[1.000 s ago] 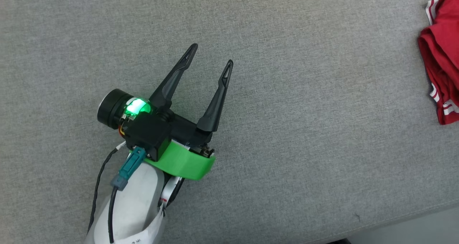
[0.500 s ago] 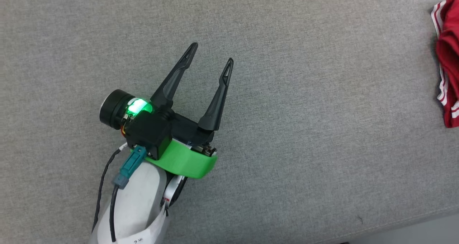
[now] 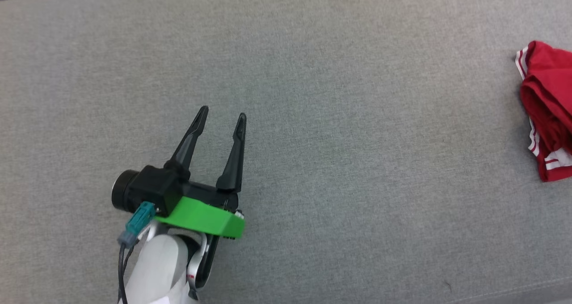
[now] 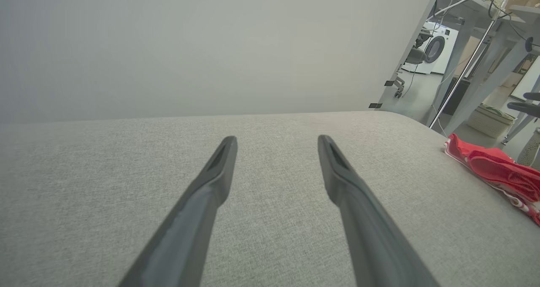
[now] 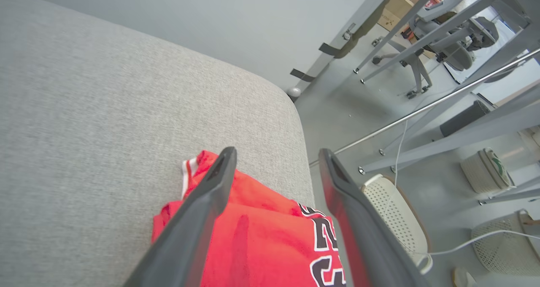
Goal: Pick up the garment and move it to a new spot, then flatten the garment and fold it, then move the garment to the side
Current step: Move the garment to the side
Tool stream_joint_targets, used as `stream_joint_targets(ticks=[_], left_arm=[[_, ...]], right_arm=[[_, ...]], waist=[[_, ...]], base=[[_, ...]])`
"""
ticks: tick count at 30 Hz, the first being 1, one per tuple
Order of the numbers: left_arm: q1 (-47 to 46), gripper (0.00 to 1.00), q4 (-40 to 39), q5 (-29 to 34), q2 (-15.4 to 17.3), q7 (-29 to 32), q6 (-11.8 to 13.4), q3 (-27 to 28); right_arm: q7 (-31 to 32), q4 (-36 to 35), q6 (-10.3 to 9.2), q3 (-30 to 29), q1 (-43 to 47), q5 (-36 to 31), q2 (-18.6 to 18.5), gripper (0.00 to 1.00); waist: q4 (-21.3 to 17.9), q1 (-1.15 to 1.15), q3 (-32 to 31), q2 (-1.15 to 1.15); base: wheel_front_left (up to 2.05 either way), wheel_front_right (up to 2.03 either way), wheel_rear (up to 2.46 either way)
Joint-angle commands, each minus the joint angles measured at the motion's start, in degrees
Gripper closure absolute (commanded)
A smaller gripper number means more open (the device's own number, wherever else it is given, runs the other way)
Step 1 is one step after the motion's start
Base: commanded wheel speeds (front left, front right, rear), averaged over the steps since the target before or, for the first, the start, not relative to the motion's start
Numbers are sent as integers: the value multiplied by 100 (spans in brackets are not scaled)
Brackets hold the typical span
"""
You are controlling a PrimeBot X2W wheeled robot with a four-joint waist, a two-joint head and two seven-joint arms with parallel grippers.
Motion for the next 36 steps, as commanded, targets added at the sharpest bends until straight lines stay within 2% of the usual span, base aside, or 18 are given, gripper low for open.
stream_joint_targets(ticks=[1,12,21,29,36], left_arm=[[133,0,45,-54,-49,-33,-14,80],[818,0,132,-242,-134,-33,-15,533],[1155,0,200,-423,-161,-33,-15,624],[1331,0,373,-246,-169,-33,-15,701],[1356,0,375,-152,-173,-33,-15,688]], right_arm=[[-126,-179,-10,-54,239,130,169,0],[-1126,-1836,-10,-999,2147,592,1433,0],[-1500,-2911,-10,-1542,3590,413,2552,0],[-1566,-3239,-10,-1644,4334,-237,3236,0],[-1568,-3379,-10,-1687,4422,-390,3367,0]], waist=[[342,0,-606,0],[782,0,-1332,0],[1031,0,-1601,0],[1143,0,-1663,0],[1153,0,-1649,0]], base=[[0,0,0],[0,0,0],[0,0,0],[0,0,0],[0,0,0]])
